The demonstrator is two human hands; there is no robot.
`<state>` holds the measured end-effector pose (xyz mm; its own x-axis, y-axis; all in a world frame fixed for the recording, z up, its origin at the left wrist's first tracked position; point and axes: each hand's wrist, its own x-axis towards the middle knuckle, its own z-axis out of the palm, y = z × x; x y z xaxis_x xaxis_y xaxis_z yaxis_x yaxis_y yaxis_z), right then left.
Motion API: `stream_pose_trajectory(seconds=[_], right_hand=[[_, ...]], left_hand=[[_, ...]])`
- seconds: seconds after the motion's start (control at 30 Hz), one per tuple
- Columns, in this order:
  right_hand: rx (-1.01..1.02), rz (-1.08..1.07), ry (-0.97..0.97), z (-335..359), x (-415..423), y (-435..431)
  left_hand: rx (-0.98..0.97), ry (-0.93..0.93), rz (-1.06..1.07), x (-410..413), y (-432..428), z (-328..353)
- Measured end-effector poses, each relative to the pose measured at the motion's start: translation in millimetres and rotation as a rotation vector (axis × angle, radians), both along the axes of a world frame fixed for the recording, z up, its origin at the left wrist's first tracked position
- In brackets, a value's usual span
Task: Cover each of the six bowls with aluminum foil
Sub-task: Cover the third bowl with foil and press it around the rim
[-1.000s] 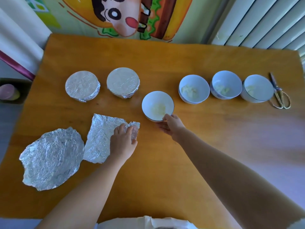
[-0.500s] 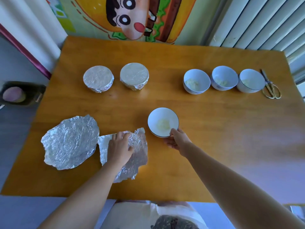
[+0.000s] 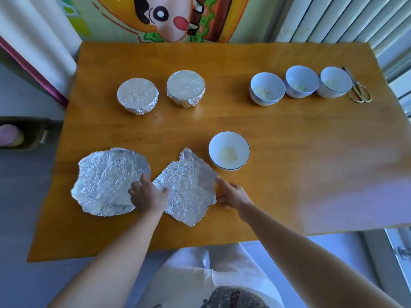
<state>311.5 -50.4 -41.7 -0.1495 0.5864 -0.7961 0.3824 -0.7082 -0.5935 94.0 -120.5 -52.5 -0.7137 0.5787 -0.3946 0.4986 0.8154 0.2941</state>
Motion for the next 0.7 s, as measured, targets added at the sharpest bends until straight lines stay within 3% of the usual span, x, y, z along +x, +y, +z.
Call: stream_pose_trajectory(seconds=[0.1,0.2,0.33,0.43,0.57,0.7], right_hand=[[0.117,0.146,-0.101,-5.8,-17.8,-3.8],[0.206,0.154,-0.247,-15.5,-21.3,-4.2],[0.192,0.098,-0.303,-25.2,-3.3,-11.8],[0.198,0.050,-0.346,-29.1,20.1,-17.5],[0.265,0.025,-0.393,-23.2,47.9,-15.1],[0.316,0.038,-0.451,-14.1,76.2,-8.2]], left_hand=[[0.051,-0.091,-0.007,-10.5,-5.0,-5.0],[0.133,-0.299,0.031,-20.7,-12.5,-6.4],[0.113,-0.320,-0.090,-29.4,-25.5,-8.1],[0.074,-0.242,-0.182,-28.0,-28.0,-11.5],[0.075,0.043,-0.277,-14.6,-23.5,-6.2],[0.354,0.202,-0.487,13.6,-16.2,-2.1]])
